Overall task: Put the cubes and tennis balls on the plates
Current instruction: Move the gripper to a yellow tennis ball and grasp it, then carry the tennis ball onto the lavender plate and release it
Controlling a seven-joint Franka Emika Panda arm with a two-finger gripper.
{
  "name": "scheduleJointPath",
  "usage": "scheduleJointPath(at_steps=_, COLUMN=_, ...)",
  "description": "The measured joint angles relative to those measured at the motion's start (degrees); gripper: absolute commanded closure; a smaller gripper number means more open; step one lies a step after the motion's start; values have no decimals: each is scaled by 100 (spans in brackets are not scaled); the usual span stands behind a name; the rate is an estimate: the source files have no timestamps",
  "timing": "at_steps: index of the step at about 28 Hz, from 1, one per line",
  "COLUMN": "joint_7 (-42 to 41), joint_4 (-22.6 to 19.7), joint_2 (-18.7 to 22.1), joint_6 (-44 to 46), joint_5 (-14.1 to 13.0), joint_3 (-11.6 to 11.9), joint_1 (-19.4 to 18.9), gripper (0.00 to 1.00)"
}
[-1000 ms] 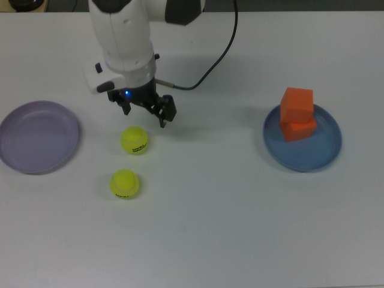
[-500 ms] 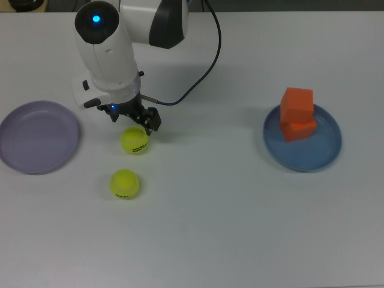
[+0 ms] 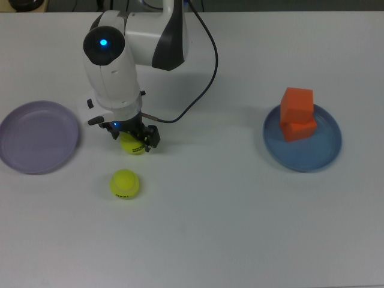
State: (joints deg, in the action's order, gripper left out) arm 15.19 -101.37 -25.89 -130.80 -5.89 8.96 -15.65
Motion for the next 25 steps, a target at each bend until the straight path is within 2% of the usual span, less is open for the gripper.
scheduleJointPath(at_steps=7, joint_7=-156, joint_4=45, joint_2=1, joint_6=0, joint_5=-237, joint_3=9, joint_1=1, gripper=100)
scheduleJointPath(at_steps=10, joint_7=-244, joint_4=74, joint_2=23, joint_6=0, joint_5=-261, joint_3=70, joint_1=8, gripper=100)
scheduleJointPath(at_steps=14, joint_7=-392, joint_4=101, joint_2=138, joint_6=0, joint_5=-263, joint_3=312, joint_1=37, gripper=100)
scheduleJointPath(at_steps=17, joint_7=-643, joint_4=104, joint_2=251, joint_6=8, joint_5=-323, joint_3=609, joint_1=76, gripper=100)
scheduleJointPath(at_steps=21, joint_7=-1156, joint_4=104, joint_2=320, joint_6=10, joint_5=-639, joint_3=1010, joint_1=191, gripper=100)
scheduleJointPath(at_steps=25, joint_7=-1632, joint_4=89, joint_2=315, joint_6=11, joint_5=-912, joint_3=1241, joint_1=378, gripper=100)
